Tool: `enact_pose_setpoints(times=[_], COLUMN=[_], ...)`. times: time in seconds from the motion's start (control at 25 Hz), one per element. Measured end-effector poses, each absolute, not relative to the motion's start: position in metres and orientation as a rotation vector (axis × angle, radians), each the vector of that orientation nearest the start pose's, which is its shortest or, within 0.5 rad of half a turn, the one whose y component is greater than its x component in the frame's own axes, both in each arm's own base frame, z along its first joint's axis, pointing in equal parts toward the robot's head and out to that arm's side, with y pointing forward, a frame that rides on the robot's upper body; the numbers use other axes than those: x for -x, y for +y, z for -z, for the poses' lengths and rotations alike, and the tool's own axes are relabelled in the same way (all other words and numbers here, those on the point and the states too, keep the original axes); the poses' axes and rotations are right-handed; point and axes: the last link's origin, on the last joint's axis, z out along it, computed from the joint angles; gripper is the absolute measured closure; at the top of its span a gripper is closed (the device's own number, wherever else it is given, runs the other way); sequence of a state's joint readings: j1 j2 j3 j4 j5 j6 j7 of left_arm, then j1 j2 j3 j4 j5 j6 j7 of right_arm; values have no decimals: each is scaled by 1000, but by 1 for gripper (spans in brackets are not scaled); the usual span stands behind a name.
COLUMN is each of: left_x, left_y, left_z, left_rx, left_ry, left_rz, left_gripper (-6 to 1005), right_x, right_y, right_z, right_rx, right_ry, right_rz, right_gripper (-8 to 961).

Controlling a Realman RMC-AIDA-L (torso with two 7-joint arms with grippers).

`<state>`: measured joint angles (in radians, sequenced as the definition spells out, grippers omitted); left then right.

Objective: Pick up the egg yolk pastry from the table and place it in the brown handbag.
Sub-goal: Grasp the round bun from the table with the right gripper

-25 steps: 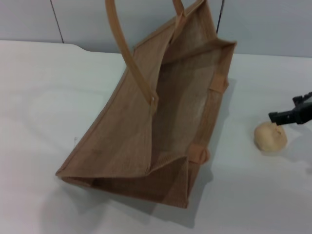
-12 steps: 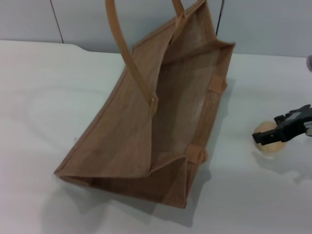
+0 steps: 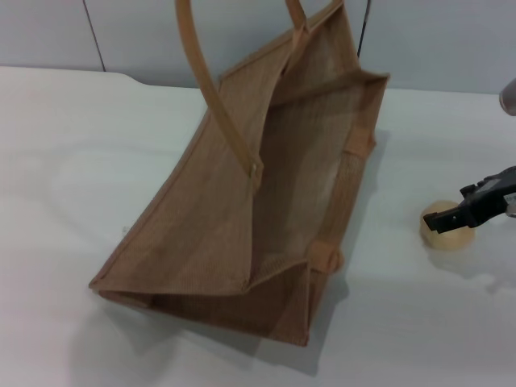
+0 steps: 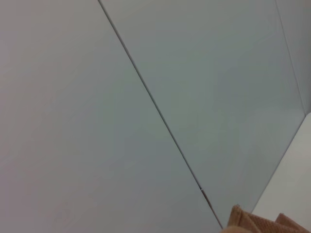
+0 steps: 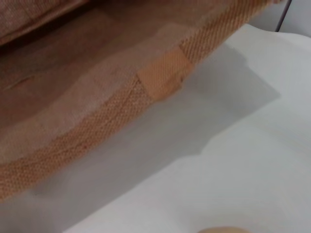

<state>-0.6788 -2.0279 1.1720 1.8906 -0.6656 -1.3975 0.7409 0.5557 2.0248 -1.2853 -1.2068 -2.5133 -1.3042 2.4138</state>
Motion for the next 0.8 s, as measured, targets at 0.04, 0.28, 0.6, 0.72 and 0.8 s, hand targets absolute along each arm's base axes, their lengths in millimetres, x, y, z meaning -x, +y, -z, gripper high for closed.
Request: enact_pose_setpoints(times=[0.04,0.28,0.6,0.72,0.8], left_x=[37,36,34,36,37], left_y=[379,380,381,383,383], left_z=[-131,-130,-124,-120,-120], left_rx=[2294,2296,2311,2321,2322], left_ry=[-126,-120,-112,-120,-123], left_rz=[120,120,111,102,100], left_gripper=[891,891,891,891,891], right_x=[-225,-235,-241,-242,-241], right_y=[383,383,387,390,392], right_z=[-22,-16,-13,-9,-6], right_rx=[2473,2470,2460,2459,2466], right_ry=[901,936,946,949,956], right_rz=[292,345,379,381,388], right_gripper=[102,104,107,108,108])
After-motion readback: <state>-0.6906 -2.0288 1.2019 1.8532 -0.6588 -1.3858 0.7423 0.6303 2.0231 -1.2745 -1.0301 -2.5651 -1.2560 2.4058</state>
